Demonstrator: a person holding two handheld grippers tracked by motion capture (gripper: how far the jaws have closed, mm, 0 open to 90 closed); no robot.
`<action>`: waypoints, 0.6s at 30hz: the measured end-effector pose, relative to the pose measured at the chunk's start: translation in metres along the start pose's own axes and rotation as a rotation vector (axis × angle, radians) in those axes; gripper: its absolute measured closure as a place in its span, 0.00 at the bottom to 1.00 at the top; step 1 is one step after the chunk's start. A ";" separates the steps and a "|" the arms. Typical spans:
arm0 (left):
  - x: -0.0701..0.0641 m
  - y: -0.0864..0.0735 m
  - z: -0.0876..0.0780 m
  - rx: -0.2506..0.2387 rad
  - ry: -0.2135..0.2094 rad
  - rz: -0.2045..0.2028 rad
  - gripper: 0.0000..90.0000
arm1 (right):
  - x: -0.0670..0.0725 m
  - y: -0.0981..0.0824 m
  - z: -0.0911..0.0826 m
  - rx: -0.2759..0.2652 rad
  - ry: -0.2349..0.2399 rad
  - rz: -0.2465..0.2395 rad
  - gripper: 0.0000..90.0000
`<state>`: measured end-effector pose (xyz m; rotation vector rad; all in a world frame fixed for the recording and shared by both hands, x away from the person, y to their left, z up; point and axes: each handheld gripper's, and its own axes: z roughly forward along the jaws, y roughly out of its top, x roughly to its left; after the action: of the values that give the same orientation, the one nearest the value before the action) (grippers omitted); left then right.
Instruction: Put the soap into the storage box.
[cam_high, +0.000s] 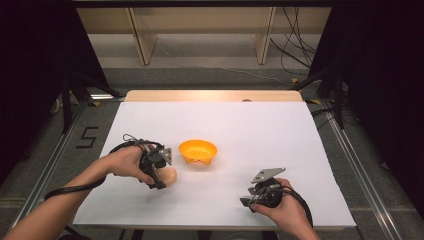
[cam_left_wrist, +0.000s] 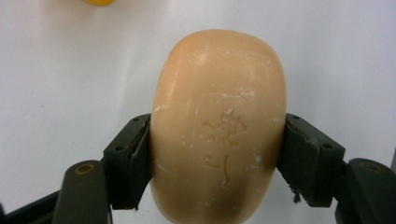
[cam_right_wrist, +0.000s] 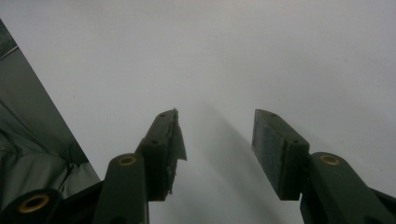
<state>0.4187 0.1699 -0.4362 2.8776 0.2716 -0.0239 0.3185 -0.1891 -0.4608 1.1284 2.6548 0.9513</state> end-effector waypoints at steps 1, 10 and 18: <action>0.000 0.000 -0.001 0.001 -0.001 0.001 0.35 | 0.000 0.000 0.000 -0.004 -0.004 -0.001 0.57; 0.001 0.003 -0.005 -0.020 0.004 0.001 0.35 | 0.001 0.001 -0.004 0.009 -0.010 0.013 0.57; 0.002 0.006 -0.011 -0.036 0.009 -0.005 0.35 | -0.001 0.000 -0.004 -0.003 -0.018 -0.004 0.57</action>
<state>0.4221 0.1671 -0.4239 2.8423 0.2774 -0.0071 0.3180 -0.1916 -0.4579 1.1257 2.6396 0.9399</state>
